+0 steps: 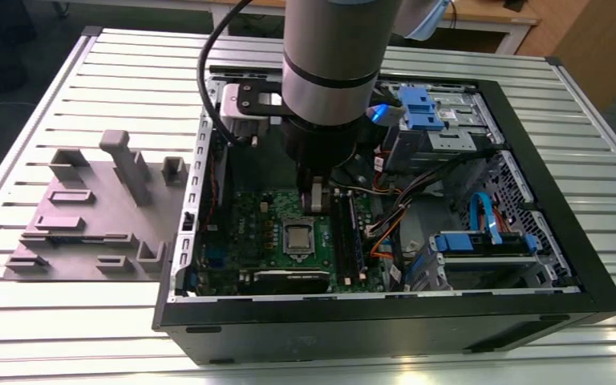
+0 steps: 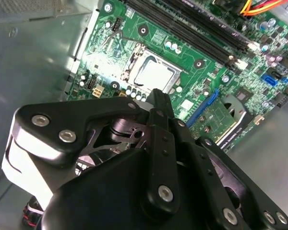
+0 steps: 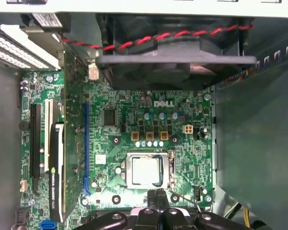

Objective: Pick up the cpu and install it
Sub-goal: 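Close the cpu cover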

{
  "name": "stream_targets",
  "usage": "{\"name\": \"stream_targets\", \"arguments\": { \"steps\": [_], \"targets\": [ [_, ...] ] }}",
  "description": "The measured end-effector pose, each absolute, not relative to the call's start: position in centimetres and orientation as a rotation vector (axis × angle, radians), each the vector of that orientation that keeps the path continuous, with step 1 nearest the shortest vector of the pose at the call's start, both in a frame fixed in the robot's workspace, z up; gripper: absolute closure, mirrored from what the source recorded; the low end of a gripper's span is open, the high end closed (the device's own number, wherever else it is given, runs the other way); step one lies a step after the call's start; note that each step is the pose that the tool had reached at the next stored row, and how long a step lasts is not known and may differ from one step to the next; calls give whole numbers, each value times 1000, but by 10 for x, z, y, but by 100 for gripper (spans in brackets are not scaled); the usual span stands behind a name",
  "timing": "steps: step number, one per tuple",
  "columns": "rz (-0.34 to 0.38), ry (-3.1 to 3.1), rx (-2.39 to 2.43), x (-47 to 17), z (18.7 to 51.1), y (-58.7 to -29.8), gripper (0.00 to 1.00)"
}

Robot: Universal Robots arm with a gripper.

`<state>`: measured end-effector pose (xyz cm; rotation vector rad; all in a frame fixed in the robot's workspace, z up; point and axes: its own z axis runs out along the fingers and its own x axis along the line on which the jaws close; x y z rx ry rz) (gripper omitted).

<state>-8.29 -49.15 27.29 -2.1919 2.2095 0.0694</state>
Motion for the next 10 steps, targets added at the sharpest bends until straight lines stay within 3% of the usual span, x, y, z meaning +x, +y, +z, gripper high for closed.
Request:
{"name": "stream_targets", "arguments": {
  "steps": [10],
  "targets": [
    [69,2209,-2192,-84,265,-492,90]
  ]
}}
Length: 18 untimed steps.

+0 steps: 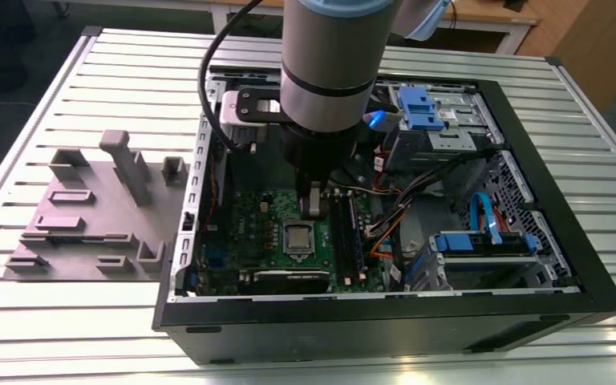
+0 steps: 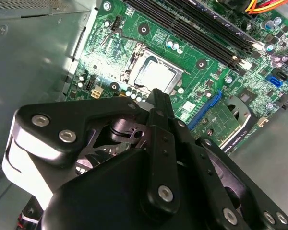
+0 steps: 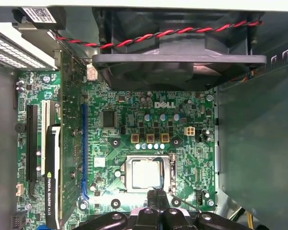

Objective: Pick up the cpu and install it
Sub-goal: 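Close the cpu cover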

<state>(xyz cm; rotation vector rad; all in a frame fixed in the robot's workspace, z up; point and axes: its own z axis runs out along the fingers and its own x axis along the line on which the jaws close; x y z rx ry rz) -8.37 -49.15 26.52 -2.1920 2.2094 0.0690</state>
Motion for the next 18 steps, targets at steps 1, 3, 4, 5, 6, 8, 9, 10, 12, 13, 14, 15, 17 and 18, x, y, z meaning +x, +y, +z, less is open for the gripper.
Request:
{"name": "stream_targets", "arguments": {
  "steps": [1,3,4,5,6,8,9,10,12,13,14,15,17,18],
  "targets": [
    [69,2209,-2192,-84,265,-492,90],
    [69,2209,-2192,-84,265,-492,90],
    [69,2209,-2191,-84,264,-491,90],
    [69,2209,-2192,-84,263,-491,90],
    [69,2209,-2192,-84,263,-492,90],
    [69,2209,-2192,-84,261,-492,90],
    [69,2210,-2192,-84,261,-492,90],
    [69,2210,-2192,-84,261,-492,90],
    [69,2209,-2192,-84,261,-492,90],
    [69,2209,-2192,-84,261,-492,90],
    [69,2209,-2192,-84,261,-492,90],
    [69,2209,-2192,-84,261,-492,90],
    [69,2209,-2192,-84,262,-492,90],
    [69,2209,-2192,-84,262,-491,90]
  ]
}}
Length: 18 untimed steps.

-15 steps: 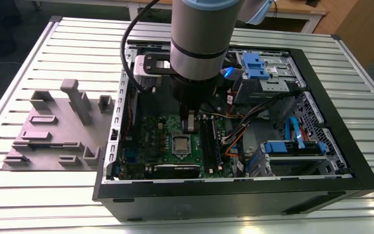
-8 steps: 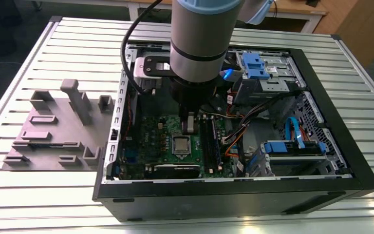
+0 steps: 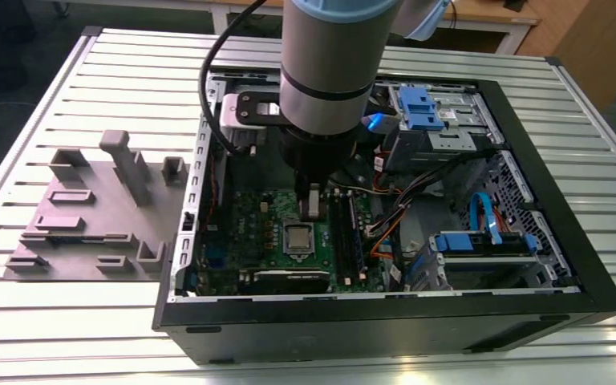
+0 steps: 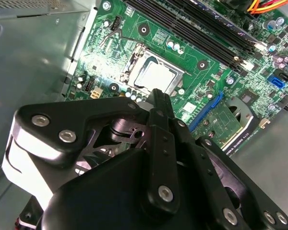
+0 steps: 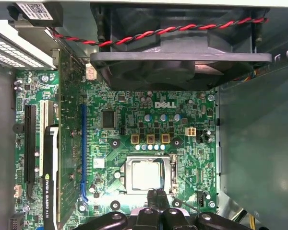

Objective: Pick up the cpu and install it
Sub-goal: 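Close the cpu cover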

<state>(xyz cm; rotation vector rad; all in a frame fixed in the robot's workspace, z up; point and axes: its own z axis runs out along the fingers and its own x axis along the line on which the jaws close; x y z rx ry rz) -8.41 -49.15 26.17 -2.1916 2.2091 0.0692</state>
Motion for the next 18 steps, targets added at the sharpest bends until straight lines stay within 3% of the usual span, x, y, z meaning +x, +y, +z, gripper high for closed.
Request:
{"name": "stream_targets", "arguments": {
  "steps": [18],
  "targets": [
    [64,2207,-2190,-91,256,-492,90]
  ]
}}
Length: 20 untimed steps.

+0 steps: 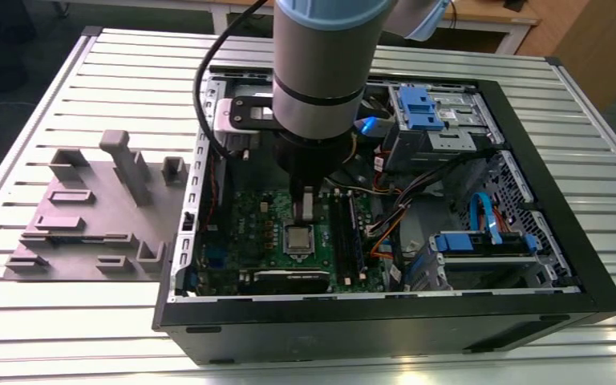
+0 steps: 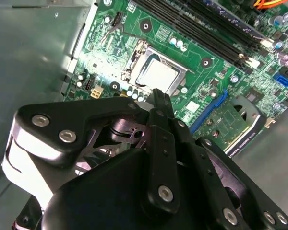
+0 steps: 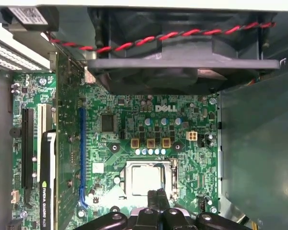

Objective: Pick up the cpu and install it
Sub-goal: 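Close the cpu cover, then install the first cpu locking lever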

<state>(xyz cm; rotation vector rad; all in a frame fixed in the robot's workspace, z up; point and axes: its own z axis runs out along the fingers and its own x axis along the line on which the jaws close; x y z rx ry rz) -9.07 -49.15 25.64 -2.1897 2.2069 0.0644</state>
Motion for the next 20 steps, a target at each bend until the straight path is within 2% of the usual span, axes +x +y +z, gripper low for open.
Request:
{"name": "stream_targets", "arguments": {
  "steps": [20],
  "targets": [
    [64,2207,-2190,-85,245,-492,90]
  ]
}}
